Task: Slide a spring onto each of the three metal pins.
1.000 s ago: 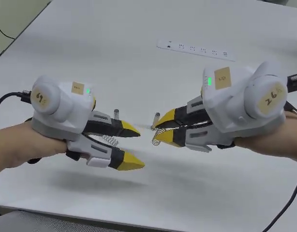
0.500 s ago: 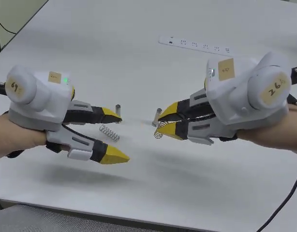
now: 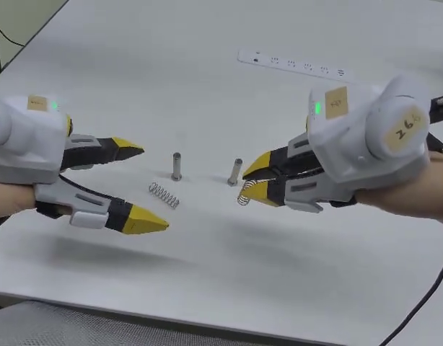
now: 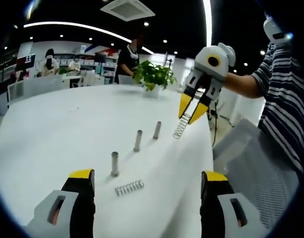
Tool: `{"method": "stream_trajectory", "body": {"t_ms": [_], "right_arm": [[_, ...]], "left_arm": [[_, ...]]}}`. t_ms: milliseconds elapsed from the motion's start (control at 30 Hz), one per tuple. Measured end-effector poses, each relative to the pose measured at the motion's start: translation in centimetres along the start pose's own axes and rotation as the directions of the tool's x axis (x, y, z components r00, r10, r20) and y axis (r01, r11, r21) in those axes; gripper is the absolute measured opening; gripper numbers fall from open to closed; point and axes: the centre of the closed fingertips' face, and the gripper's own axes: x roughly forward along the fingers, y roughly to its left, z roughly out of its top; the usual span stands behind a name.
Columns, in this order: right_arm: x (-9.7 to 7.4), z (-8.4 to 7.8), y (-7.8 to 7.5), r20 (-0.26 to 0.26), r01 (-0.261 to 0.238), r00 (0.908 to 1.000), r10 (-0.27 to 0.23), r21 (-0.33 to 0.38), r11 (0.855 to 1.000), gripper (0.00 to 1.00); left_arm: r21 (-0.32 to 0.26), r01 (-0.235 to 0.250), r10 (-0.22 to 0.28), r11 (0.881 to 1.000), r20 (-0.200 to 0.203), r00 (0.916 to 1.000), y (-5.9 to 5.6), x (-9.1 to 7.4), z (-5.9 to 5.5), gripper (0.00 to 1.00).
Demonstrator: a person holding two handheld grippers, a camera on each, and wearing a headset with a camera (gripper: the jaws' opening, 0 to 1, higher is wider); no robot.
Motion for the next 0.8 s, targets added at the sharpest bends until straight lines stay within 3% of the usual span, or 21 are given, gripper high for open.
{"method": "stream_trajectory", "body": {"t_ms": [233,533,800], "right_arm": [[0.6,-0.7,-0.2,-0.029,-0.021,0.9994,0.021,0.017,1.000,0.07],[0.8,-1.7,-1.7,-0.047,0.002,0.9989,0.000,0.055,0.999,0.07],[0.9,-1.2,-3.1,-0.032,0.023,0.9993,-0.020,0.086,0.996,0.07]], "left_arm": [[-0.016,-0.042,0.042,0.999,0.015,0.9990,0.8,-0.6,0.0,0.98],[-0.024,-0.059,0.059,0.998,0.033,0.9977,1.2,-1.0,0.0,0.98],[-0.025,-0.065,0.066,0.998,0.035,0.9972,1.5,-1.4,-0.2,0.98]]}}
